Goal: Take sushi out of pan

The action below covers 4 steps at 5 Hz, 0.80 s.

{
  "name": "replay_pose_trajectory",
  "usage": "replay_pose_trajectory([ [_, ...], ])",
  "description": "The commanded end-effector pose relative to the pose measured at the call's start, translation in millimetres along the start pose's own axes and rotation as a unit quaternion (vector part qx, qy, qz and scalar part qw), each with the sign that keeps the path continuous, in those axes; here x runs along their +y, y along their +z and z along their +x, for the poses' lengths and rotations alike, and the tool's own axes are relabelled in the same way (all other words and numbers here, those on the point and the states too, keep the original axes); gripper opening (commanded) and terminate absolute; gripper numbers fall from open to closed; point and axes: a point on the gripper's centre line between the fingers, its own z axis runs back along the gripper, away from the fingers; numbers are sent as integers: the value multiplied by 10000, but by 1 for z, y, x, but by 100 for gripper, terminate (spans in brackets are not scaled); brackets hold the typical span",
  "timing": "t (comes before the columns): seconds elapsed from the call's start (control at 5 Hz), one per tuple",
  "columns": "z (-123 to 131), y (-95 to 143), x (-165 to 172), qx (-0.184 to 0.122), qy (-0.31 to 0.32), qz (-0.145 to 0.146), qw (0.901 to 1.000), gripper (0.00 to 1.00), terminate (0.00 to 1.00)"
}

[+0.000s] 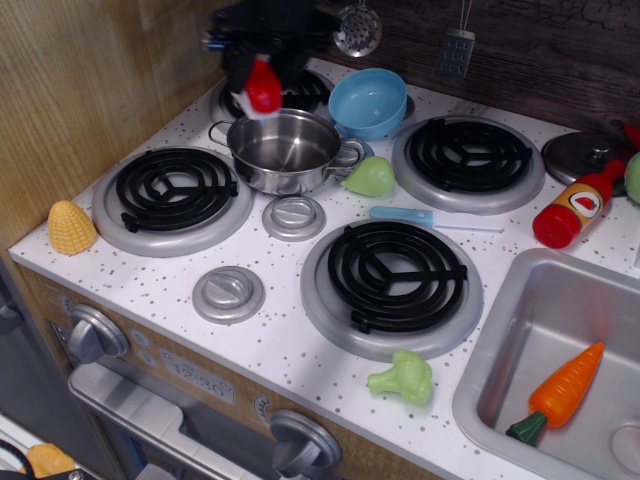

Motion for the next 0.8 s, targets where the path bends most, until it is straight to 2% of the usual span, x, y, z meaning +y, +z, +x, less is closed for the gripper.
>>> replay_pose_trajectory([
  [0.0, 7, 5, 42, -120, 241, -172, 9995, 0, 0],
  [0.2, 4, -7, 51, 19, 279, -280, 9992, 0, 0],
  [0.4, -5, -20, 45, 112, 376, -525, 9978, 100, 0],
  [0.6, -6, -25, 39, 105, 391, -705, 9967, 100, 0],
])
